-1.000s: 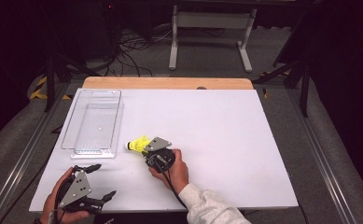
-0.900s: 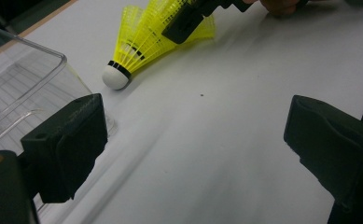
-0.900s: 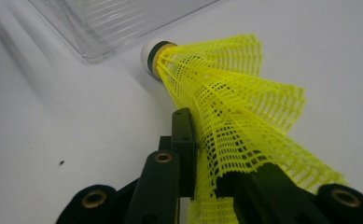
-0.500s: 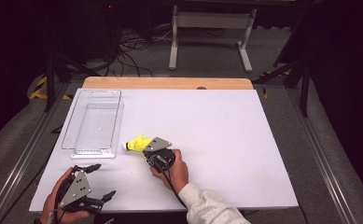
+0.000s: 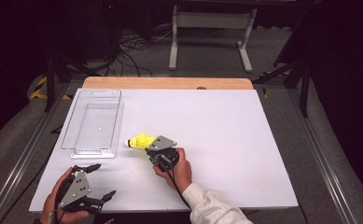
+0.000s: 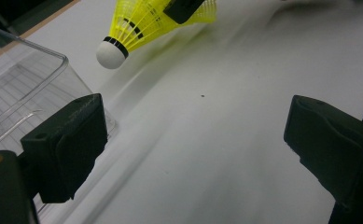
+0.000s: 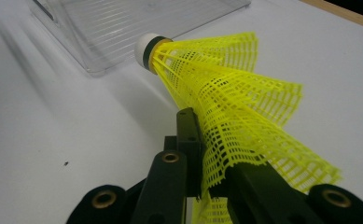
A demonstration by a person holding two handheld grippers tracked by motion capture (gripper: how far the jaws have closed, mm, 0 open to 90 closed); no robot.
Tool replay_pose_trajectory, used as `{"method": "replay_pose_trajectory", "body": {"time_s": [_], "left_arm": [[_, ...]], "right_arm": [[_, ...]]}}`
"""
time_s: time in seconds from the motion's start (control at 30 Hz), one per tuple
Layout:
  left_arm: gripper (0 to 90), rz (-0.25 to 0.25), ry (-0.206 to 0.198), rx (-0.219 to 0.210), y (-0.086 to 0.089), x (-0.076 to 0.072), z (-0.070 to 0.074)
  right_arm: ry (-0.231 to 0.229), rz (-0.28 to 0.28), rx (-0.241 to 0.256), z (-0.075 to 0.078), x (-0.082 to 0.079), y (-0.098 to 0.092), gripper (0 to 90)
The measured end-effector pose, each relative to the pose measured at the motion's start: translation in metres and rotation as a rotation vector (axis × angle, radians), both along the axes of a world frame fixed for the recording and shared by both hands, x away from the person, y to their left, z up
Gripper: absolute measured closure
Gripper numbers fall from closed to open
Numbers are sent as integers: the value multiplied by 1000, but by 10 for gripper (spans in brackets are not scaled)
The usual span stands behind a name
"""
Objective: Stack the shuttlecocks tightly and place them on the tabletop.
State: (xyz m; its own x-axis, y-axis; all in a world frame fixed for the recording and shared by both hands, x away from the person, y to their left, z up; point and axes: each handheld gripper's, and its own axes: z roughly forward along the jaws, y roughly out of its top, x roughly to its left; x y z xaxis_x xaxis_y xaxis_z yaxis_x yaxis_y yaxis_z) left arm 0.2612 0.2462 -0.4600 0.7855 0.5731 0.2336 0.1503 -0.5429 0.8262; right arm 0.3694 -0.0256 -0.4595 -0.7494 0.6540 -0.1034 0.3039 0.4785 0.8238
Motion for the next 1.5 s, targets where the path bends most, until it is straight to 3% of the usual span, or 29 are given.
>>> {"method": "replay_pose_trajectory", "body": {"time_s": [1.5], "left_arm": [[71,1,-2,2,-1,1,0]], "right_arm": [[-74,2,25,21,-7,-43,876]]}}
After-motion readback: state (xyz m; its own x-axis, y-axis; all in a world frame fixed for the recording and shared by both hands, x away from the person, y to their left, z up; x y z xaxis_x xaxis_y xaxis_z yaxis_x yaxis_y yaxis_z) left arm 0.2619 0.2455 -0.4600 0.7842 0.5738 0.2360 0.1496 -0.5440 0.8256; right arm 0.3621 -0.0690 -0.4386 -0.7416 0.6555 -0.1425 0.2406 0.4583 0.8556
